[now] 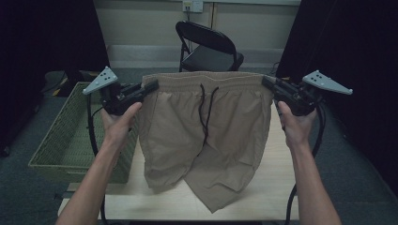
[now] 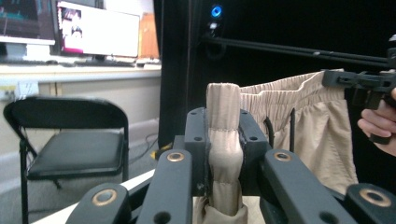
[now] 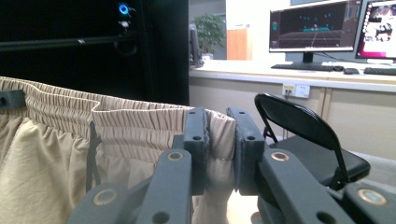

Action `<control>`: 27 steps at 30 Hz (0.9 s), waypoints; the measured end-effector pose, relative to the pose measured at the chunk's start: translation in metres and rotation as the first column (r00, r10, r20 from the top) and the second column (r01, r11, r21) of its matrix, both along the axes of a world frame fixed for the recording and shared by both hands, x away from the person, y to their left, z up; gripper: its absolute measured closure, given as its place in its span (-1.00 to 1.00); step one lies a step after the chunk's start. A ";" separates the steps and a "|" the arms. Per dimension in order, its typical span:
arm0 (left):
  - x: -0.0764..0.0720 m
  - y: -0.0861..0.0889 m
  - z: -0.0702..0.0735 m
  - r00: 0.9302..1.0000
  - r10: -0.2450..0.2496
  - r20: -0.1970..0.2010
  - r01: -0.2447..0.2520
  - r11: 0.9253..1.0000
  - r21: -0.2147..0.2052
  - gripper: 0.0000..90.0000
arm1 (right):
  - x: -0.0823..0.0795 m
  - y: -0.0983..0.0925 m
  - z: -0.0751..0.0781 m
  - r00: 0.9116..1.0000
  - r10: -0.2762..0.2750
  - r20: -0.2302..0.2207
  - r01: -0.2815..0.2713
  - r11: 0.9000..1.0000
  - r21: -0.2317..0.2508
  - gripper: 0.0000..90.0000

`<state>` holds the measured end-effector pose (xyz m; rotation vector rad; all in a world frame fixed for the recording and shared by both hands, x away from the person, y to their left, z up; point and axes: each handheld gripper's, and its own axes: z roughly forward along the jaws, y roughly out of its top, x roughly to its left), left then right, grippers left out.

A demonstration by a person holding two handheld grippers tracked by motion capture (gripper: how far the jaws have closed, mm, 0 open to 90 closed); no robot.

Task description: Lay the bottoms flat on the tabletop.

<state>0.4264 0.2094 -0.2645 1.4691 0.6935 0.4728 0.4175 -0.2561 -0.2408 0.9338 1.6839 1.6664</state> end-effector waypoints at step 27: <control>0.032 -0.025 -0.034 0.994 0.038 -0.107 -0.026 0.994 0.102 0.35 | 0.051 -0.007 -0.072 0.973 -0.067 -0.223 0.044 0.993 -0.105 0.08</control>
